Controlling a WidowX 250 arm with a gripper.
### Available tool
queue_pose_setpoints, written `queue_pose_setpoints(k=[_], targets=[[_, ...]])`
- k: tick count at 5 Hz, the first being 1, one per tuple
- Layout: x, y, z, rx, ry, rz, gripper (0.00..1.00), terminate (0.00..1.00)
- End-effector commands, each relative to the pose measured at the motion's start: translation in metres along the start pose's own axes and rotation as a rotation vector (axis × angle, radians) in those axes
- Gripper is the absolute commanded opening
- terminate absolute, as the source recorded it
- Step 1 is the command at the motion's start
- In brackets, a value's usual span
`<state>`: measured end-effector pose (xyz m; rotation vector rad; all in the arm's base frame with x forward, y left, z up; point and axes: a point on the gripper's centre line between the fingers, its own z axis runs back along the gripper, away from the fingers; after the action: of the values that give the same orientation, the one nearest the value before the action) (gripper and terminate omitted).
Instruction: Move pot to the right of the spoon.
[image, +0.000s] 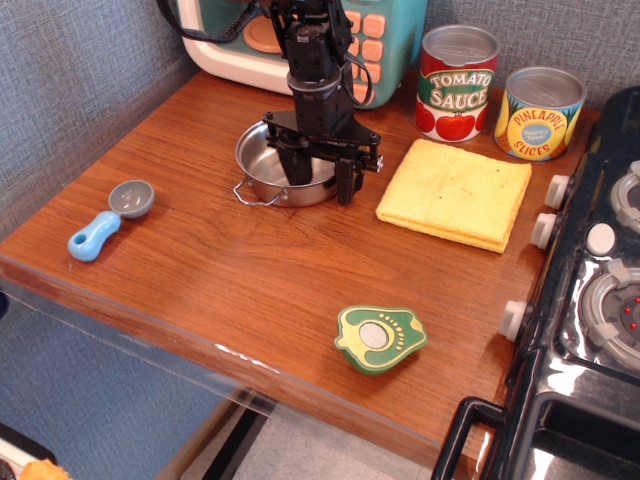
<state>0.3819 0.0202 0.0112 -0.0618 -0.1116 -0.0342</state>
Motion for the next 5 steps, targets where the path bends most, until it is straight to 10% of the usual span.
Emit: queue_pose_setpoints(k=[1, 3, 5], targets=[[0.0, -0.003, 0.021, 0.001, -0.036, -0.032, 0.0, 0.0], [0.001, -0.007, 0.093, -0.048, -0.174, -0.115, 0.0, 0.0], [-0.08, -0.035, 0.105, -0.02, -0.075, -0.195, 0.0, 0.0]])
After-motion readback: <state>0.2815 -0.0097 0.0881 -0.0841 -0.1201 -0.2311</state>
